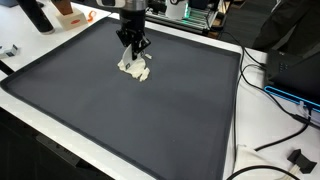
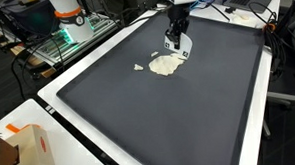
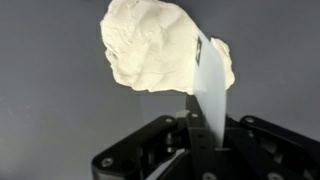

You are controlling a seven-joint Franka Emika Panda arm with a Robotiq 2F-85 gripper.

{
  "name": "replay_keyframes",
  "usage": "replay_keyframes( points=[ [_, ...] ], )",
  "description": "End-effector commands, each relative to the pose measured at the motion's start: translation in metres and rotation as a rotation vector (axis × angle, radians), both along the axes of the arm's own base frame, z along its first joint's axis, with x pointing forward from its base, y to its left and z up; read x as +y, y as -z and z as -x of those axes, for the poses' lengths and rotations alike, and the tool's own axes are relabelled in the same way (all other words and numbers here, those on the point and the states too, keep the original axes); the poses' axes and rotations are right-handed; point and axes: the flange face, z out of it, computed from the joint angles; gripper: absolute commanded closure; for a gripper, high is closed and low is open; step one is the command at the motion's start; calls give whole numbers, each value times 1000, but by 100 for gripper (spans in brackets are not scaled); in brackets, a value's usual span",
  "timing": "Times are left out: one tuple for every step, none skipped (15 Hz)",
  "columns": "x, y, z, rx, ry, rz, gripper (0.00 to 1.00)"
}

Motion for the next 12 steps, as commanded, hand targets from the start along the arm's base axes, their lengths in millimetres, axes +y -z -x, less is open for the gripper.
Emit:
replay_keyframes(
  points=[
    [-4, -8, 8, 24, 148, 84, 99],
    [-4, -8, 9, 33, 184, 105, 99],
    [-4, -9, 10, 43, 220, 126, 99],
    [-4, -9, 10, 54, 256, 149, 99],
    [-3, -9, 11, 64, 286, 167, 99],
    [-2, -9, 10, 73, 320, 188, 99],
    [-1, -9, 10, 79, 351, 209, 99],
    [0, -10, 11, 85, 379, 228, 99],
    [0, -11, 10, 90, 409, 250, 99],
    [0, -11, 10, 92, 439, 275, 99],
    [1, -11, 10, 98, 464, 296, 99],
    [1, -11, 9, 104, 487, 315, 99]
  ],
)
